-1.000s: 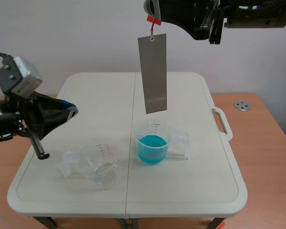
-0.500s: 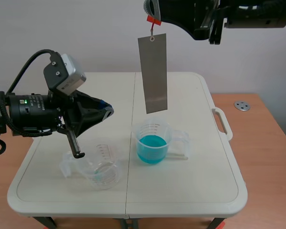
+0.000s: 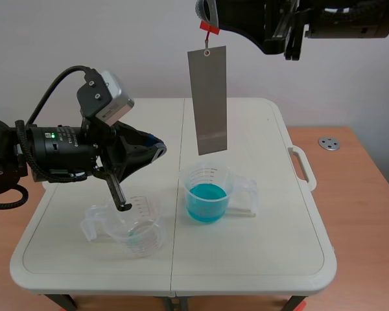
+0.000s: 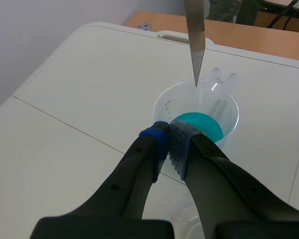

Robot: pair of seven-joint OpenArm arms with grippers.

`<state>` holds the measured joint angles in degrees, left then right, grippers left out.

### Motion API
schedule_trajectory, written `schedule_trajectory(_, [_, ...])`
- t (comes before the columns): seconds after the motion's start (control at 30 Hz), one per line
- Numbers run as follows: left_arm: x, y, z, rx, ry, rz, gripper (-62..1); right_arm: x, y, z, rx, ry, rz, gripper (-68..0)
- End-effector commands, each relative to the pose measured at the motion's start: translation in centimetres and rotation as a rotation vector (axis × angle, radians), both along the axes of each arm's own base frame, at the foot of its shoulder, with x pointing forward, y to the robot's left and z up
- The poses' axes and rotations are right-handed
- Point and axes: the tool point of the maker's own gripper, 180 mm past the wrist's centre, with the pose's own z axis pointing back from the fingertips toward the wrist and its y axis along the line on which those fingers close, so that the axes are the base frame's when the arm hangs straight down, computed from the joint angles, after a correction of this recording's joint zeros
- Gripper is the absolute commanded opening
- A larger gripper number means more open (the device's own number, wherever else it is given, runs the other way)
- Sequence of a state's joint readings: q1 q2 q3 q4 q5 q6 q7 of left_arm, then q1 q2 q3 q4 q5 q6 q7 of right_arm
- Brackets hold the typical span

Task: Hold the metal plate by the orange handle, dip it into the blue solution, take it out and point at it, then put the plate back in the beaker on the left.
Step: 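Lower the plate into the blue solution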

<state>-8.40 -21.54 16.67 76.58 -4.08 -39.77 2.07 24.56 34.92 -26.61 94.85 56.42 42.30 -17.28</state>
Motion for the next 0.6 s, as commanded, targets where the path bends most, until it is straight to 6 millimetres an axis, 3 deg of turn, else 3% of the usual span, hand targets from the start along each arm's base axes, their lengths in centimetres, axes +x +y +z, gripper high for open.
schedule_trajectory(0.0, [0.2,-0.2,0.7,-0.019,-0.016,-0.008,-58.2,0.1,-0.2,1.4,0.028,-0.029,0.005,-66.3])
schedule_trajectory(0.17, [0.2,-0.1,0.7,-0.014,-0.016,-0.007,-58.2,0.1,-0.2,1.4,0.027,-0.029,0.004,-66.3])
schedule_trajectory(0.3, [0.2,1.3,0.9,-0.024,-0.004,0.007,-58.2,0.1,-0.2,1.4,0.027,-0.029,0.004,-66.3])
schedule_trajectory(0.4, [0.3,3.6,1.9,-0.044,-0.002,0.040,-58.2,0.1,-0.2,1.3,0.024,-0.028,0.004,-66.3])
schedule_trajectory(0.57, [-0.2,9.5,3.8,-0.019,-0.011,0.127,-58.2,0.1,-0.2,1.4,0.024,-0.028,0.004,-66.3])
